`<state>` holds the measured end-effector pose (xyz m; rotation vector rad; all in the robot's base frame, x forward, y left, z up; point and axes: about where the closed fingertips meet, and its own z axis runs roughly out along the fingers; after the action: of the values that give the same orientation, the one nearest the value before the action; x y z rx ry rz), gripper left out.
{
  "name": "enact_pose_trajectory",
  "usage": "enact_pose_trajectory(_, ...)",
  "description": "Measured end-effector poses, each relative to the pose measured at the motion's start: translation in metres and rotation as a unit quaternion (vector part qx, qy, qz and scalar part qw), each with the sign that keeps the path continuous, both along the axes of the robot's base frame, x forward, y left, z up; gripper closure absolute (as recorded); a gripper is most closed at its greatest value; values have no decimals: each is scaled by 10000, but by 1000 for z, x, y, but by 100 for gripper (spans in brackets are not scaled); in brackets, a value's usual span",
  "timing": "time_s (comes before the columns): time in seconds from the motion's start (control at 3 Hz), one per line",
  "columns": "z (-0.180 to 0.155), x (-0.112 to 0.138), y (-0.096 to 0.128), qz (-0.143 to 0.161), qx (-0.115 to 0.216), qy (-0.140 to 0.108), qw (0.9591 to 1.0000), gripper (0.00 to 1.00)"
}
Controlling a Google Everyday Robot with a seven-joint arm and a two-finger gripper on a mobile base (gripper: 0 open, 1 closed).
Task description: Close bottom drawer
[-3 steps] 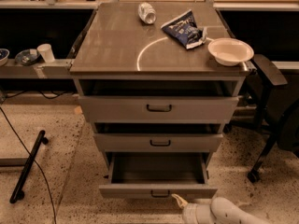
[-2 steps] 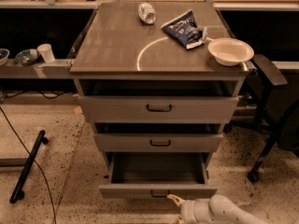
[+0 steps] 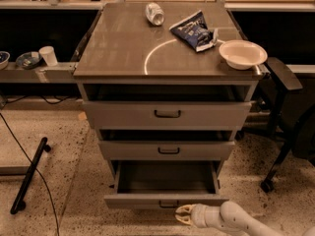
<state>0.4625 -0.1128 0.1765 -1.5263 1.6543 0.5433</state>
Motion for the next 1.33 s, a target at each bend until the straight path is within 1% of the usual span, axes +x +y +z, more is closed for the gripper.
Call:
enact_pose_trajectory(0.33, -6, 21, -8, -306, 274, -3, 9992, 93)
enact_pose_trajectory(0.67, -9, 40, -12, -615, 601, 17, 9963, 90)
enact_pose_trajectory(1.0, -9, 45, -15, -684, 632, 8, 9957, 59)
enact_pose_trajectory(1.33, -9, 45, -15, -684, 632, 8, 9957, 35)
